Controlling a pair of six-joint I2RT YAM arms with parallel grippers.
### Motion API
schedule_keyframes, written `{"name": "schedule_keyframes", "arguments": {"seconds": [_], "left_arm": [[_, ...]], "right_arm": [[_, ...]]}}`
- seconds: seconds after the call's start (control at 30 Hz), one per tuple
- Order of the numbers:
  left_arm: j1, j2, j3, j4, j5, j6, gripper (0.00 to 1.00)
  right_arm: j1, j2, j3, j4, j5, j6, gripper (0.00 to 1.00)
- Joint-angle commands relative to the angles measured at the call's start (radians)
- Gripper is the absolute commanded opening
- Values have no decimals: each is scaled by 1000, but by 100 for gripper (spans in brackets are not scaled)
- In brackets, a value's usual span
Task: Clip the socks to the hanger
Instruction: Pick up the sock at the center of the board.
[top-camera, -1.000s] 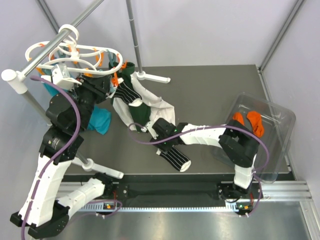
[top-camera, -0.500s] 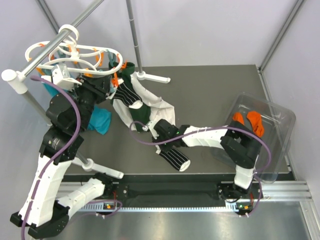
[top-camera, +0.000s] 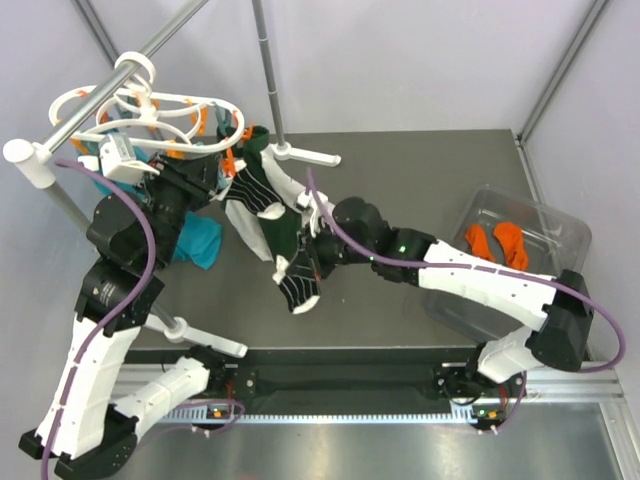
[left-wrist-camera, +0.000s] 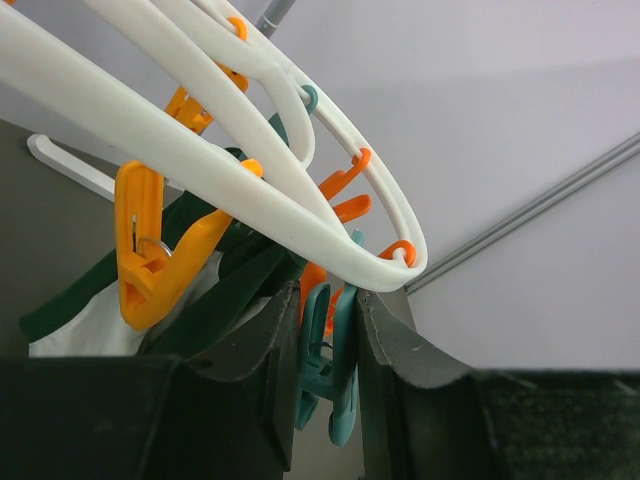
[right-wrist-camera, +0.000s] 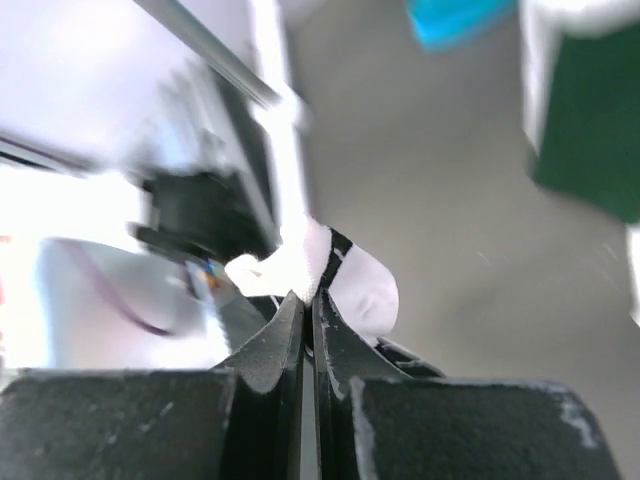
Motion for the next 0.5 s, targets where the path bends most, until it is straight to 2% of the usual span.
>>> {"name": "schedule_keyframes", "arguments": {"seconds": [0.0, 0.2, 0.47], "left_arm": [[-1, -10, -14, -65, 52, -35, 0], [-1, -10, -8, -64, 58, -46, 0], [-1, -11, -20, -64, 58, -55, 0]], "right_arm": [[21, -24, 111, 88, -102, 135, 0], [25, 0, 254, 135, -116, 211, 0], [25, 129, 484, 82, -115, 264, 0]]}}
